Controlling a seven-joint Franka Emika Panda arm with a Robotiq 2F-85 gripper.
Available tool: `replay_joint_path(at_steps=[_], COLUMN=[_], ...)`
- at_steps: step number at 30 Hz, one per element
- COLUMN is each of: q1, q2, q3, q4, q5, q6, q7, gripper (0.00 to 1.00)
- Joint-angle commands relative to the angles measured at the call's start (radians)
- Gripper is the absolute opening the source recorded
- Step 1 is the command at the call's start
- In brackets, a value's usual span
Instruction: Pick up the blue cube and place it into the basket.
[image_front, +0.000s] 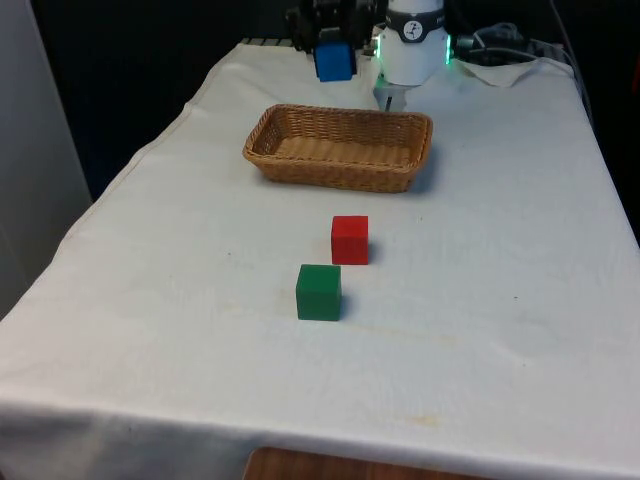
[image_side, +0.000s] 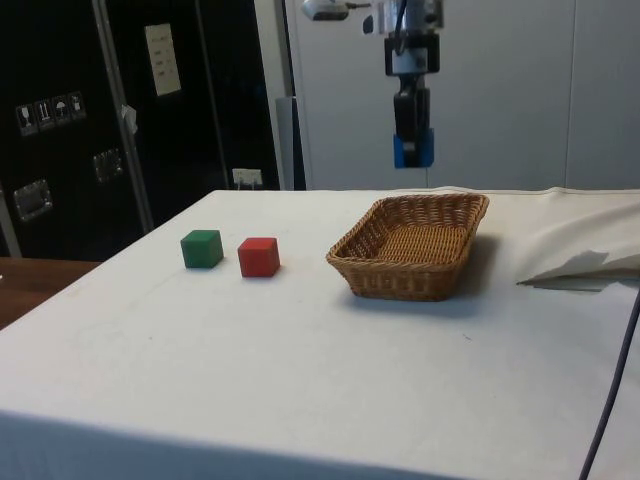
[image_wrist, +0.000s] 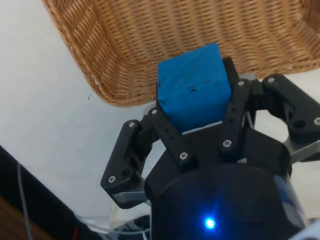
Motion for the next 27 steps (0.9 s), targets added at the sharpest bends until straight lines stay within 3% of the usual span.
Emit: replay_joint_path(at_steps=[1,5,6,14,15,17,22,23,27], q1=[0.005,0.006,0.003,0.012,0.007,0.013,0.014,0.009,0.015], q2=[0.011,0.05,0.049,0.113,0.112,0.127,0.183,0.176,0.232], q3=[0.004,0.023,0.021,0.05,0.05,0.057,0.076,0.074,0.092], q4=[-0.007,-0.017,-0.011,-0.036,-0.033,-0.04,-0.046,-0.043,-0.045], q5=[0.012,0.034,0.033,0.059,0.05,0.065,0.095,0.082,0.122], q6=[0.022,0.066,0.05,0.155,0.14,0.175,0.241,0.22,0.291], q7=[0.005,0.015,0.005,0.044,0.04,0.05,0.056,0.053,0.058], gripper=[0.0,0.0,0.0,0.0,0.0,0.0,0.0,0.0,0.0])
